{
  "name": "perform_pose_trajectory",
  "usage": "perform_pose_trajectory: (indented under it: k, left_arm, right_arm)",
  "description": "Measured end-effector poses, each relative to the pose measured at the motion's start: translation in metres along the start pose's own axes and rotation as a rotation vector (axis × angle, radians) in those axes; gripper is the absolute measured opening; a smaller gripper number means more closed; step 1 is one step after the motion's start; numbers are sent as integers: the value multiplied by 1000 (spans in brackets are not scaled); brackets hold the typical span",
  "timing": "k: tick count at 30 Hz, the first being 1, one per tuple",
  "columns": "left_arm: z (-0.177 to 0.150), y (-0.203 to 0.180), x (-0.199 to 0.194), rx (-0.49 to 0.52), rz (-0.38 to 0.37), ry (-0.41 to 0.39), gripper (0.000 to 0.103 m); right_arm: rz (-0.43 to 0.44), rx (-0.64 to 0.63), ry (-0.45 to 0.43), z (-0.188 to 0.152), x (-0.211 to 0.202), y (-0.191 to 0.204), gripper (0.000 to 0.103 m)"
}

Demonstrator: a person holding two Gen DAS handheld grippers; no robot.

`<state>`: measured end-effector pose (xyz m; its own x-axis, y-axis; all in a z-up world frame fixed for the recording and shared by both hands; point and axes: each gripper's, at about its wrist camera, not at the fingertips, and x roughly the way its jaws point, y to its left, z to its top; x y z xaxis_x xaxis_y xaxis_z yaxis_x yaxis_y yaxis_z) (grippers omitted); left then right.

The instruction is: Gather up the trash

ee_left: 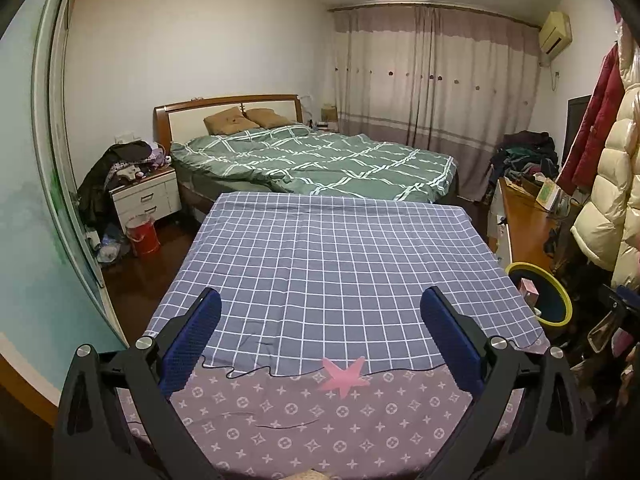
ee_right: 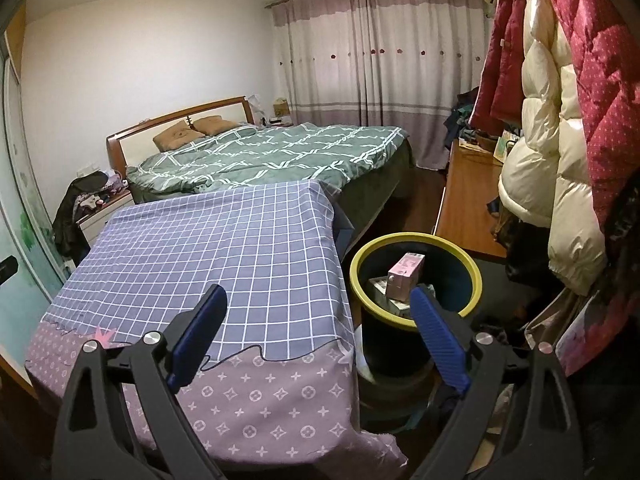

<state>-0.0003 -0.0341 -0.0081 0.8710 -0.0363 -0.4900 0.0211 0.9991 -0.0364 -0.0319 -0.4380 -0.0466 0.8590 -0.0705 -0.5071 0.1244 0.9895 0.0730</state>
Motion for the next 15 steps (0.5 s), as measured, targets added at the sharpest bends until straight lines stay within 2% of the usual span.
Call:
perform_pose_trajectory:
  k: [15]
  left_arm:
    - [6,-17,9,23,-19,21,98]
  right_arm:
    - [-10,16,3,-2,4,-7,89]
